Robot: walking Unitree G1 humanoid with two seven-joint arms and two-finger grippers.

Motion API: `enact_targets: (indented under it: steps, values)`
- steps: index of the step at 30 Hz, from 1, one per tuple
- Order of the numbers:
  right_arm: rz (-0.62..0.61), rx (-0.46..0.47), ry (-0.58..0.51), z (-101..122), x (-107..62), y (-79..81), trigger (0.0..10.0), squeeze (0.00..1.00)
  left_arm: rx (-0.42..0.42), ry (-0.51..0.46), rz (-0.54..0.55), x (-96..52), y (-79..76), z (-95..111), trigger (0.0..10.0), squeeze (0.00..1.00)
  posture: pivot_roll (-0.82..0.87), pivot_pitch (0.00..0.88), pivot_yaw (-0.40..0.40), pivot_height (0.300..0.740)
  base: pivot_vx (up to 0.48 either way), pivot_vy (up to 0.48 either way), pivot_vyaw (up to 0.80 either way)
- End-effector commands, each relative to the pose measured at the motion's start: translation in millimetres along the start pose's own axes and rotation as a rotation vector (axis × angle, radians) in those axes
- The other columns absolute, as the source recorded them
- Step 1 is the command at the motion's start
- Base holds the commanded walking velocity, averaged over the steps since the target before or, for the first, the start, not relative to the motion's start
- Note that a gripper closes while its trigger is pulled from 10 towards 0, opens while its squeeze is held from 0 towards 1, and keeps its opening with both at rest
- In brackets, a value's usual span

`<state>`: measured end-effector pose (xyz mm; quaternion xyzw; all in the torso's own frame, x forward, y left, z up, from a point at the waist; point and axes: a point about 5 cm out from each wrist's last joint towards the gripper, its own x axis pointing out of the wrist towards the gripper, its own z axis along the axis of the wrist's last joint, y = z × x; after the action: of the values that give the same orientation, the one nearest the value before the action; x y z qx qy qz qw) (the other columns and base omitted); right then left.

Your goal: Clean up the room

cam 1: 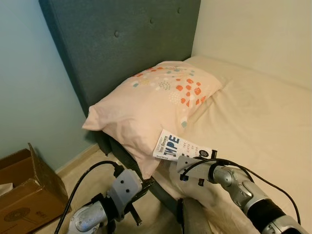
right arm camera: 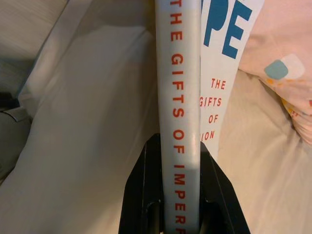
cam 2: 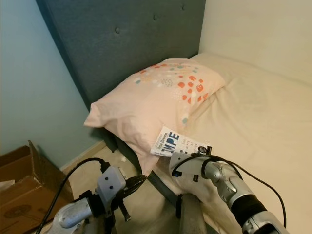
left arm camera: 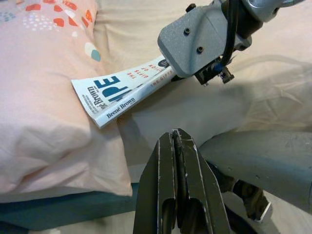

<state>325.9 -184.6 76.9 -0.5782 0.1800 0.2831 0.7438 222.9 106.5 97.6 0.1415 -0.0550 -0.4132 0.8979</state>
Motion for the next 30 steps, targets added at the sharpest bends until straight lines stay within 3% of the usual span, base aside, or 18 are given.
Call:
enact_targets:
  steps: [1, 3, 5, 8, 10, 12, 15, 18, 19, 20, 23, 27, 28, 30]
  values:
    - [0.005, -0.005, 0.073, -10, -1.9, -2.2, 10.0, 0.00, 0.050, 0.014, -0.023, -3.0, -3.1, -2, 10.0, 0.00, -0.08, 0.142, -0.038, 0.559, 0.000, 0.000, 0.00]
    - [-0.021, 0.007, 0.111, -14, -4.5, -9.8, 10.0, 0.00, 0.058, 0.012, -0.013, -3.4, -2.0, -1, 10.0, 0.00, -0.08, 0.142, -0.038, 0.559, 0.000, 0.000, 0.00]
    - [-0.078, 0.025, 0.205, -30, -13.5, -32.9, 10.0, 0.00, 0.070, 0.013, -0.005, -4.8, -0.3, -1, 10.0, 0.00, -0.08, 0.146, -0.043, 0.559, 0.000, 0.000, 0.00]
    - [-0.100, 0.022, 0.235, -36, -18.0, -41.5, 10.0, 0.00, 0.070, 0.015, -0.005, -5.4, 0.0, -1, 10.0, 0.00, -0.08, 0.146, -0.043, 0.559, 0.000, 0.000, 0.00]
    - [-0.184, 0.023, 0.314, -50, -34.5, -68.8, 10.0, 0.00, 0.070, 0.019, -0.005, -6.4, 0.0, -2, 10.0, 0.00, -0.08, 0.149, -0.044, 0.559, 0.000, 0.000, 0.00]
    - [-0.241, 0.021, 0.364, -57, -47.1, -86.4, 10.0, 0.00, 0.070, 0.020, -0.003, -6.3, -0.2, -2, 10.0, 0.00, -0.09, 0.155, -0.043, 0.559, 0.000, 0.000, 0.00]
    - [-0.245, 0.028, 0.378, -59, -51.1, -90.5, 10.0, 0.00, 0.068, 0.020, -0.006, -5.2, -0.9, -3, 10.0, 0.00, -0.11, 0.162, -0.038, 0.559, 0.000, 0.000, 0.00]
    - [-0.195, 0.075, 0.362, -53, -42.9, -77.2, 10.0, 0.00, 0.063, 0.018, -0.022, -2.6, -3.1, -4, 10.0, 0.00, -0.12, 0.164, -0.038, 0.559, 0.000, 0.000, 0.00]
    - [-0.154, 0.136, 0.335, -46, -35.0, -64.7, 10.0, 0.00, 0.065, 0.016, -0.033, -1.1, -4.3, -4, 10.0, 0.00, -0.12, 0.165, -0.039, 0.559, 0.000, 0.000, 0.00]
    - [-0.154, 0.136, 0.335, -46, -35.0, -64.7, 10.0, 0.00, 0.065, 0.016, -0.033, -1.1, -4.3, -4, 10.0, 0.00, -0.12, 0.165, -0.039, 0.559, 0.000, 0.000, 0.00]
    - [-0.069, 0.392, 0.221, -15, -9.8, -29.4, 10.0, 0.00, 0.076, 0.012, -0.049, 2.9, -5.1, -4, 10.0, 0.00, -0.12, 0.169, -0.043, 0.559, 0.000, 0.000, 0.00]
    - [-0.023, 0.415, 0.186, 0, 1.6, -12.7, 10.0, 0.00, 0.079, 0.011, -0.045, 4.1, -3.3, -3, 10.0, 0.00, -0.11, 0.173, -0.052, 0.559, 0.000, 0.000, 0.00]
    - [0.022, 0.390, 0.148, 14, 9.5, -1.6, 10.0, 0.00, 0.080, 0.009, -0.038, 3.9, -2.1, -2, 10.0, 0.00, -0.11, 0.178, -0.054, 0.559, 0.000, 0.000, 0.00]
    - [0.034, 0.387, 0.132, 19, 11.7, 0.6, 10.0, 0.00, 0.080, 0.009, -0.038, 3.6, -2.2, -2, 10.0, 0.00, -0.11, 0.178, -0.054, 0.559, 0.000, 0.000, 0.00]
